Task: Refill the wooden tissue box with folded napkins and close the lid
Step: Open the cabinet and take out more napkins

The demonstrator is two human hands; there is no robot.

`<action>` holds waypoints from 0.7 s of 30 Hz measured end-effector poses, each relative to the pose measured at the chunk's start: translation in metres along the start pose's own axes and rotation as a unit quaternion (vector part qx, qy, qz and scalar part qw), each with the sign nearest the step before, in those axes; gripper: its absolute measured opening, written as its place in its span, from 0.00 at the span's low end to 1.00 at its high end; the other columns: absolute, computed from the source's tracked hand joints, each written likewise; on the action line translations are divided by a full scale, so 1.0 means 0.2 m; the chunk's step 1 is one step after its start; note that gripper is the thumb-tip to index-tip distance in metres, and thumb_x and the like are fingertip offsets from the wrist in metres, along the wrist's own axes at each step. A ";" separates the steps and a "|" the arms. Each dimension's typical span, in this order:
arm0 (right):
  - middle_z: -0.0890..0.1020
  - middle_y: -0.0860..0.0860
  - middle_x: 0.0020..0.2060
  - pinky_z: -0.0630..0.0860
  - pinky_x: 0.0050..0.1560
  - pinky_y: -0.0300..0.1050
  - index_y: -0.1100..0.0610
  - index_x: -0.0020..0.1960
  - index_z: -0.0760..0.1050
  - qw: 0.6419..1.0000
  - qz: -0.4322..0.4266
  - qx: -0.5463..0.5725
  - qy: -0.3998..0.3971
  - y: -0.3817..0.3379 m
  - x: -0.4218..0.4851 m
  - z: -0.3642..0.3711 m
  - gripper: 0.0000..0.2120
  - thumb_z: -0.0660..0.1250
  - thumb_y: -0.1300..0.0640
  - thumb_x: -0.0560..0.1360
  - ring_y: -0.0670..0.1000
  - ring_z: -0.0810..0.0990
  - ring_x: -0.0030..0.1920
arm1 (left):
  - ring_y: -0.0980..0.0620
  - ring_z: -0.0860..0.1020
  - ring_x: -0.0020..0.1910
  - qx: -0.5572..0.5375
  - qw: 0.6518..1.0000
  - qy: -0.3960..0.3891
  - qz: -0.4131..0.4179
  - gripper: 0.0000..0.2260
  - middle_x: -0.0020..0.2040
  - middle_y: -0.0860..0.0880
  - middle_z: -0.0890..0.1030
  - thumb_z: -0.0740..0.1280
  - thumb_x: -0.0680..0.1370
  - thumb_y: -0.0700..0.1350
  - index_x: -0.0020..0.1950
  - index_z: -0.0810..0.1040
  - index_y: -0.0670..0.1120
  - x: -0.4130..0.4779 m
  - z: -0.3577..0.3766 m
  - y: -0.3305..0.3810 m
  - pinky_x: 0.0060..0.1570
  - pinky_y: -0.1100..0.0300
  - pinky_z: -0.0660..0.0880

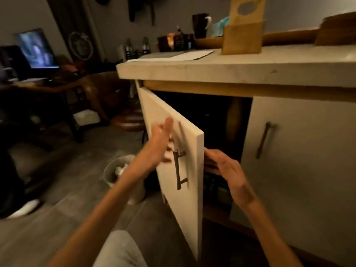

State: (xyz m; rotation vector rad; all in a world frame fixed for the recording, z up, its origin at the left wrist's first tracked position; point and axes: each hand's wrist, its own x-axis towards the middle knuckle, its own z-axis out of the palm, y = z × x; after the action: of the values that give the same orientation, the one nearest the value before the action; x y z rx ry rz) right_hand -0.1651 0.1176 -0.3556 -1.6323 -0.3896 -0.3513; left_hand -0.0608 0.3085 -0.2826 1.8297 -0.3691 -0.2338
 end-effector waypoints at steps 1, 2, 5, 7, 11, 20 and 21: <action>0.78 0.47 0.63 0.75 0.65 0.47 0.46 0.70 0.72 0.999 -0.003 0.013 -0.034 -0.02 0.02 0.05 0.21 0.52 0.43 0.82 0.51 0.77 0.65 | 0.47 0.78 0.56 0.004 1.000 0.023 -0.002 0.35 0.63 0.49 0.74 0.59 0.62 0.80 0.63 0.62 0.64 0.03 -0.10 0.07 0.48 0.43 0.81; 0.78 0.49 0.62 0.75 0.65 0.47 0.48 0.70 0.72 0.997 0.003 0.031 -0.075 -0.03 0.06 0.09 0.20 0.52 0.46 0.82 0.52 0.77 0.65 | 0.46 0.77 0.58 0.027 0.999 0.034 -0.016 0.36 0.65 0.48 0.73 0.63 0.64 0.76 0.67 0.61 0.64 0.07 -0.18 0.13 0.45 0.45 0.81; 0.79 0.54 0.64 0.76 0.63 0.48 0.55 0.69 0.73 0.964 0.070 0.074 -0.247 -0.04 0.19 0.14 0.22 0.53 0.47 0.82 0.56 0.78 0.65 | 0.47 0.80 0.51 0.156 0.984 0.018 -0.085 0.26 0.60 0.44 0.77 0.71 0.73 0.55 0.67 0.67 0.48 0.20 -0.34 0.30 0.33 0.55 0.81; 0.83 0.56 0.57 0.80 0.54 0.44 0.56 0.63 0.79 0.938 0.123 0.058 -0.318 0.02 0.32 0.17 0.19 0.58 0.46 0.81 0.57 0.83 0.58 | 0.46 0.80 0.48 0.307 0.945 0.026 -0.115 0.21 0.54 0.43 0.77 0.68 0.75 0.45 0.65 0.67 0.44 0.27 -0.38 0.33 0.40 0.52 0.82; 0.83 0.52 0.36 0.78 0.35 0.38 0.59 0.48 0.82 0.961 0.232 -0.068 -0.131 0.32 0.69 0.20 0.13 0.62 0.52 0.81 0.49 0.82 0.35 | 0.49 0.76 0.38 0.449 0.880 0.041 -0.150 0.17 0.44 0.45 0.75 0.65 0.77 0.40 0.64 0.67 0.40 0.35 -0.43 0.33 0.31 0.59 0.75; 0.76 0.55 0.43 0.78 0.38 0.41 0.63 0.63 0.73 0.883 0.461 0.035 0.074 0.83 1.22 0.07 0.12 0.62 0.62 0.80 0.50 0.75 0.38 | 0.38 0.80 0.51 0.627 0.756 0.182 -0.040 0.25 0.54 0.39 0.81 0.75 0.70 0.54 0.58 0.77 0.38 0.67 -0.51 0.16 0.42 0.49 0.73; 0.77 0.55 0.47 0.78 0.34 0.39 0.62 0.67 0.71 0.881 0.463 0.051 0.081 0.83 1.24 0.06 0.15 0.62 0.60 0.81 0.51 0.75 0.39 | 0.38 0.80 0.50 0.637 0.747 0.189 -0.036 0.25 0.53 0.39 0.81 0.75 0.70 0.56 0.57 0.78 0.38 0.70 -0.52 0.15 0.41 0.49 0.73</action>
State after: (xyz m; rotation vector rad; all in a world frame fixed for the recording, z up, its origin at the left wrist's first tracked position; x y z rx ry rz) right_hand 0.1306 0.1260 -0.3943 -1.4892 0.5063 0.2616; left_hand 0.1015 0.3422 -0.2197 3.1686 -0.1386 0.4920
